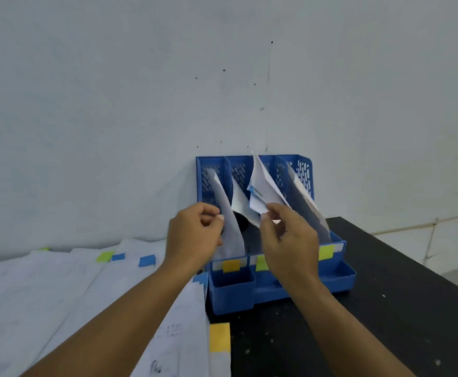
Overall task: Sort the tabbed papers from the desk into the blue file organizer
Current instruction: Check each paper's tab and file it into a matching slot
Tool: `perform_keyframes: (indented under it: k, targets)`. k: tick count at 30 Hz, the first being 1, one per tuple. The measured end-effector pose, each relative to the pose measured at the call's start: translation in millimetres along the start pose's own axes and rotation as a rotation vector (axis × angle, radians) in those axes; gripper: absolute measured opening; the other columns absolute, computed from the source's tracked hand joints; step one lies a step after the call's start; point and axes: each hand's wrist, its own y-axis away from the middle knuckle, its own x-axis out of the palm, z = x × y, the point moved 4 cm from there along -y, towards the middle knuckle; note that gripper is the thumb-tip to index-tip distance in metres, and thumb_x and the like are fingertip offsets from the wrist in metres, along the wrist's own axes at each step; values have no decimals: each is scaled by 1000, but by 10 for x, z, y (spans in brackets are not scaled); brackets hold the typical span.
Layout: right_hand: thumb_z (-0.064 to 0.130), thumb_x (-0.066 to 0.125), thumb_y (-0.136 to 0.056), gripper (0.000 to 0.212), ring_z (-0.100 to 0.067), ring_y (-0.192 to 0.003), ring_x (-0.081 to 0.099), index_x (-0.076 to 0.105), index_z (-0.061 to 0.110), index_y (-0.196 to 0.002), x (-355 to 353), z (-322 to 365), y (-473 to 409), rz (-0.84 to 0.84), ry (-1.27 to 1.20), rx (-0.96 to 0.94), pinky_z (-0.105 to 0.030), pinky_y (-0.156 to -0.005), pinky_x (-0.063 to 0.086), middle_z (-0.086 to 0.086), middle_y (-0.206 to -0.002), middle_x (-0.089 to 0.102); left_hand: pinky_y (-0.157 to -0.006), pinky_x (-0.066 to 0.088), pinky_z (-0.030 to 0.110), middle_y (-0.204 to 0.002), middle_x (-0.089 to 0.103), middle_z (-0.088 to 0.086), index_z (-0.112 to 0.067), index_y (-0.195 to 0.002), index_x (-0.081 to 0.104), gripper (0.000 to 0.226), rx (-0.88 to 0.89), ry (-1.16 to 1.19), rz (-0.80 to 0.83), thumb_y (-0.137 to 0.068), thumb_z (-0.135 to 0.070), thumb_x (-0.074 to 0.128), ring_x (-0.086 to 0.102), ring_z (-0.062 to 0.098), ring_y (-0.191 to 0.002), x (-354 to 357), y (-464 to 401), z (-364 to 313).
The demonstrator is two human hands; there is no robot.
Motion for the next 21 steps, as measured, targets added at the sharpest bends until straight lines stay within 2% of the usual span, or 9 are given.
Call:
perform_keyframes:
  k: [2,4,8,10,11,13,16,19,21]
  targets:
    - [24,62,-96,17,-5,-70,60,71,21,-109,119,159,200,36,-57,-38,-25,-64,51,12,-80,66,-54,53,27,-66,70,-7,-23,-81,68,10,-41,-7,-9,-88,-17,64,67,9,-54,-226,99,173]
    - [26,61,-96,14,-7,-63,60,72,22,-103,272,297,406,115,-87,-57,-23,-58,49,14,-73,64,-55,51,27,-71,72,-4,-20,-82,69,11,-107,-16,-23,-88,-14,63,68,9,-56,-493,226,358]
    - [29,59,-96,14,-7,-58,58,72,25,-91,584,394,762,308,-81,18,-22,-51,46,16,-61,59,-69,57,36,-74,72,-4,-22,-81,68,11,-245,-90,-33,-87,-14,65,69,10,-62,-960,519,793]
    - [31,59,-97,17,-5,-59,57,71,26,-88,734,395,944,418,-38,80,-19,-52,43,18,-60,59,-76,55,34,-76,71,-9,-31,-80,67,11,-227,-287,-8,-85,-21,68,69,10,-73,-1126,692,988]
    - [32,58,-97,18,-6,-61,58,72,25,-87,797,387,1025,465,-7,97,-21,-54,47,17,-63,61,-78,53,30,-80,70,-13,-35,-82,66,12,-201,-395,26,-85,-24,69,68,10,-80,-1174,781,1066]
    - [34,58,-97,18,-6,-68,62,72,26,-90,922,367,1204,570,52,131,-28,-64,55,14,-74,68,-85,47,26,-96,66,-17,-37,-98,66,13,-164,-593,117,-86,-33,68,62,10,-100,-1245,1003,1200]
    - [37,57,-97,18,-6,-80,64,72,29,-98,1032,359,1408,729,128,156,-28,-74,57,14,-87,71,-102,38,32,-125,61,-9,-31,-120,63,49,-133,-793,150,-80,-59,54,49,17,-124,-1337,1217,1393]
    - [42,54,-98,21,-6,-86,63,71,31,-105,1098,410,1546,812,201,97,-24,-75,54,14,-96,72,-116,23,39,-150,40,-5,-33,-136,50,98,-222,-897,218,-62,-89,18,26,23,-143,-1413,1342,1545]
    - [47,52,-98,25,-6,-90,62,70,32,-108,1112,434,1618,825,236,41,-25,-78,53,14,-100,71,-119,16,40,-155,30,-4,-33,-141,43,125,-254,-862,230,-46,-99,-5,16,23,-147,-1429,1379,1606]
